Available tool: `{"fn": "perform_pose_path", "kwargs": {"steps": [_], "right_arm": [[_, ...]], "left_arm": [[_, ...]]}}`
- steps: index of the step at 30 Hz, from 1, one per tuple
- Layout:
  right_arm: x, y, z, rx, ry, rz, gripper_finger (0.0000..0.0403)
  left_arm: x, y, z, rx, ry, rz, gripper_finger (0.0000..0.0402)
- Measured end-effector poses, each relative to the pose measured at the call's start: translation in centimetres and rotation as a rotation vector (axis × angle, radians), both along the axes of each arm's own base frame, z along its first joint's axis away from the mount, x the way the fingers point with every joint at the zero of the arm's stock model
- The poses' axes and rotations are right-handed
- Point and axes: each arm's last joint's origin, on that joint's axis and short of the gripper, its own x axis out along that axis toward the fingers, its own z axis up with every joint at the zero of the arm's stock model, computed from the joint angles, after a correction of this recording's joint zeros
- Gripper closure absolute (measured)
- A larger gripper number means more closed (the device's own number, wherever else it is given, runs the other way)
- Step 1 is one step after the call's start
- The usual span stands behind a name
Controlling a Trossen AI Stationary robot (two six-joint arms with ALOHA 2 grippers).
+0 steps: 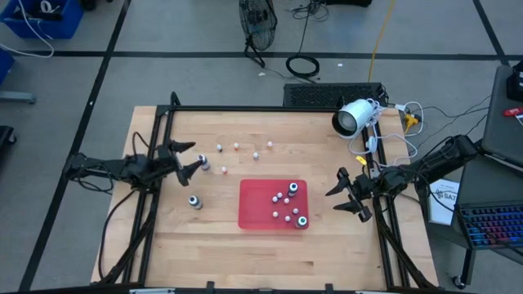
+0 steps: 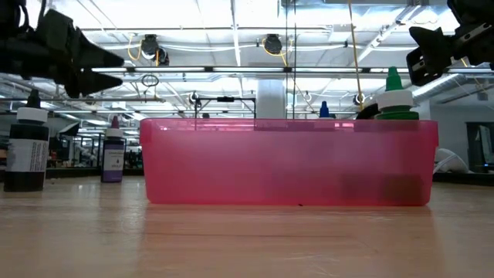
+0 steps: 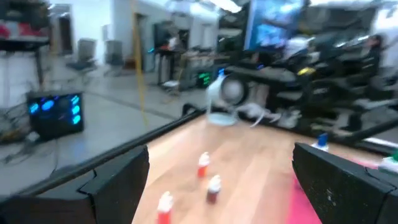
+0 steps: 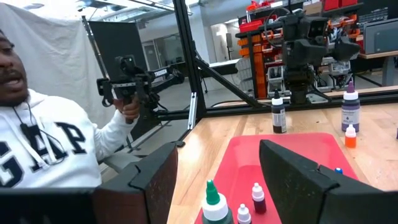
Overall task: Pick & Place food coloring
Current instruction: Put the small black food coloring bottle into the pink bin
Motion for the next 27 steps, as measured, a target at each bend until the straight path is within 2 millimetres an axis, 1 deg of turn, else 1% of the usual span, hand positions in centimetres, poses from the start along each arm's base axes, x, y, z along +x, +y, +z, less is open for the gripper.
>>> {"fn": "perform_pose_path", "kwargs": {"steps": [4,8,9,12,16,18,21,24,27], "right_arm": [[0.0,0.0,0.0,0.000,0.000,0.000,0.0186],[0.0,0.0,0.0,0.000,0.000,0.000,0.0189],[0.0,0.0,0.0,0.000,0.000,0.000,0.0190],[0.0,0.0,0.0,0.000,0.000,0.000,0.0188],[0.0,0.0,0.0,0.000,0.000,0.000,0.0186],[0.0,0.0,0.0,0.000,-0.001,0.000,0.0187],[0.0,0.0,0.0,0.000,0.000,0.000,0.0190],[0.0,0.0,0.0,0.000,0.000,0.000,0.0189],[0.0,0.0,0.0,0.000,0.000,0.000,0.0186]], "left_arm": [[0.2,0.0,-0.8,-0.046,0.059,0.009,0.0009],[0.4,0.2,-0.6,-0.075,0.044,0.049,0.0009],[0.5,0.3,0.0,-0.088,0.036,0.066,0.0009],[0.3,0.9,2.7,-0.162,0.047,0.117,0.0009],[0.3,1.8,6.2,-0.304,0.203,0.251,0.0009],[0.6,2.3,7.9,-0.372,0.297,0.311,0.0009],[1.7,3.0,10.1,-0.469,0.497,0.338,0.0009],[3.1,3.9,12.3,-0.589,0.660,0.332,0.0009],[4.7,5.0,13.5,-0.658,0.831,0.342,0.0009]]}}
